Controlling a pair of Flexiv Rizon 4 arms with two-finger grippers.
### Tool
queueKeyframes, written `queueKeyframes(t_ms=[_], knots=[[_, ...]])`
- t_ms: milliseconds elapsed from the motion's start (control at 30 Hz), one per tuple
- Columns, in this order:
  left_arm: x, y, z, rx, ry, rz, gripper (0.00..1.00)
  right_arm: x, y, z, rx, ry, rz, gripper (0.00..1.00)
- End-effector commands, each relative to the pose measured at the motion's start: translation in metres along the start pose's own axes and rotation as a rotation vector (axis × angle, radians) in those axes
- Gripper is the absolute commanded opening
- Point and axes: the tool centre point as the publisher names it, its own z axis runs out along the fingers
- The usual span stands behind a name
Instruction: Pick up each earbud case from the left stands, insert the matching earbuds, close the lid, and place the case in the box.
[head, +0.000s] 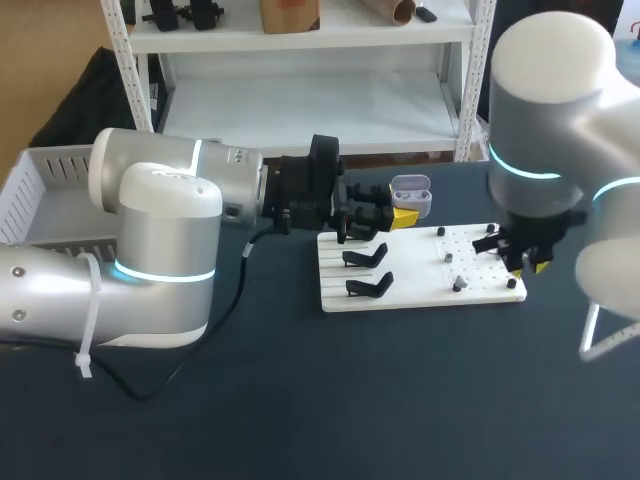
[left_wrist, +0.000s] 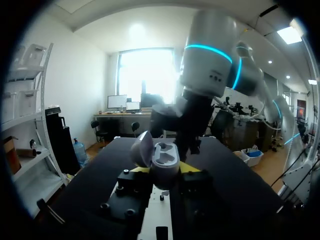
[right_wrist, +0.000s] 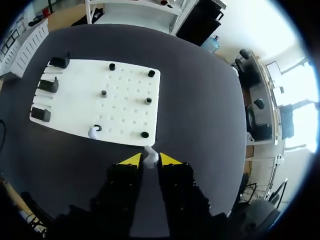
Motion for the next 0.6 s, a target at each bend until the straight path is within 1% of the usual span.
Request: queueKeyframes(t_ms=[33, 233, 333, 433, 467, 500, 533, 567, 600], knots=[[0.001, -0.001, 0.0, -0.006, -0.004, 0.002, 0.0, 0.027, -0.002, -0.034, -0.031, -0.032, 0.01, 0.0], [0.001, -0.001, 0.0, -0.006, -0.004, 0.002, 0.0, 0.04, 0.005, -0.062, -0.036, -0.055, -0.029, 0.0], [0.001, -0.001, 0.0, -0.006, -0.004, 0.002, 0.0, 0.043, 0.008, -0.073, -0.034, -0.062, -0.04, 0.0], [0.001, -0.001, 0.0, -0.006, -0.004, 0.002, 0.0, 0.046, 0.012, -0.084, -0.058, -0.062, -0.047, 0.0], [0.001, -0.001, 0.0, -0.006, -0.004, 0.002, 0.0, 0.046, 0.013, -0.088, -0.053, -0.073, -0.05, 0.0], [0.001, -0.001, 0.0, -0.006, -0.004, 0.002, 0.0, 0.047, 0.016, -0.091, -0.042, -0.085, -0.081, 0.0], [0.001, -0.001, 0.0, -0.006, -0.004, 0.002, 0.0, 0.047, 0.018, -0.093, -0.048, -0.085, -0.074, 0.0], [0.001, -0.001, 0.0, -0.006, -0.004, 0.002, 0.0, 0.047, 0.019, -0.095, -0.08, -0.092, -0.093, 0.0], [0.001, -0.001, 0.0, -0.006, -0.004, 0.002, 0.0, 0.047, 0.019, -0.095, -0.08, -0.092, -0.093, 0.0]])
